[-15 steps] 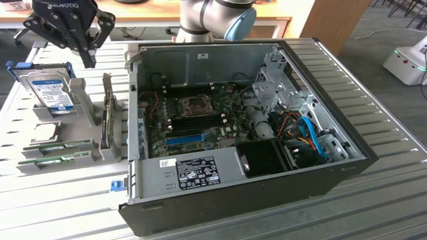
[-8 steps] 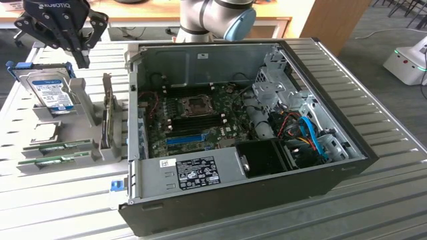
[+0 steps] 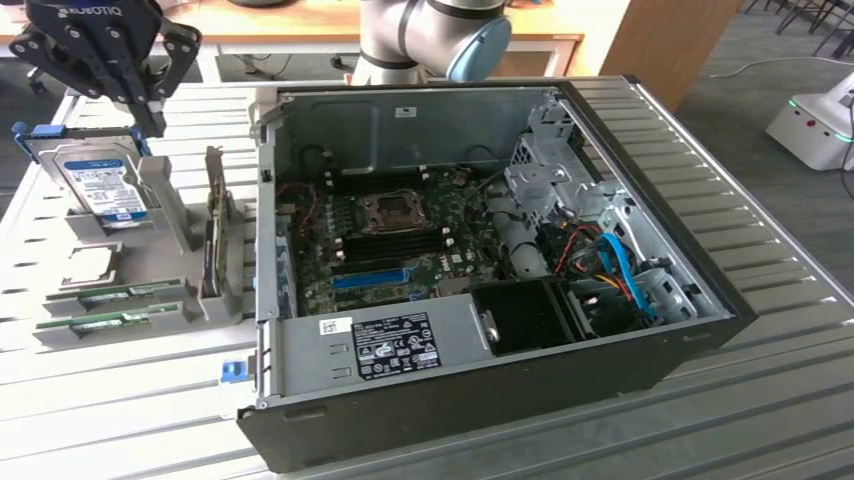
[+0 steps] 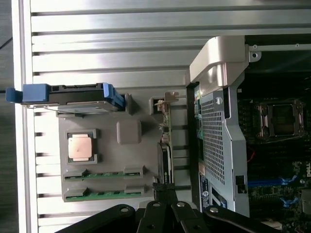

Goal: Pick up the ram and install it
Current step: 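Reach for the ram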

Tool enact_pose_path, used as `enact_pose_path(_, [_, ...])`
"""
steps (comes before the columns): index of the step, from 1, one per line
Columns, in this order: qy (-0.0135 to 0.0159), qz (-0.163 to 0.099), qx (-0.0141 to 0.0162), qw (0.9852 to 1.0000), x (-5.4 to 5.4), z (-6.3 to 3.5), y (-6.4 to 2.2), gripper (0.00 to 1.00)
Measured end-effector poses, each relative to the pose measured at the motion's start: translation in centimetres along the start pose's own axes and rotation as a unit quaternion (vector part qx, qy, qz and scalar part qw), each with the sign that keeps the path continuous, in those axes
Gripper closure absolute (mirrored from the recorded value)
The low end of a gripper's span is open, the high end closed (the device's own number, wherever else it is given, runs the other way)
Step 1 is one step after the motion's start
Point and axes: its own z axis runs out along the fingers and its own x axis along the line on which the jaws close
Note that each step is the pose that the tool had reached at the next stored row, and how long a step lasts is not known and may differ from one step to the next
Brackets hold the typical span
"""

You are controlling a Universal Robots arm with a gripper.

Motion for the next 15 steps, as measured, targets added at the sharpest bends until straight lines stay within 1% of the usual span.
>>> enact_pose_path(15, [0.0,0.0,0.0,1.0,2.3,-0.04,-0.17,0.89])
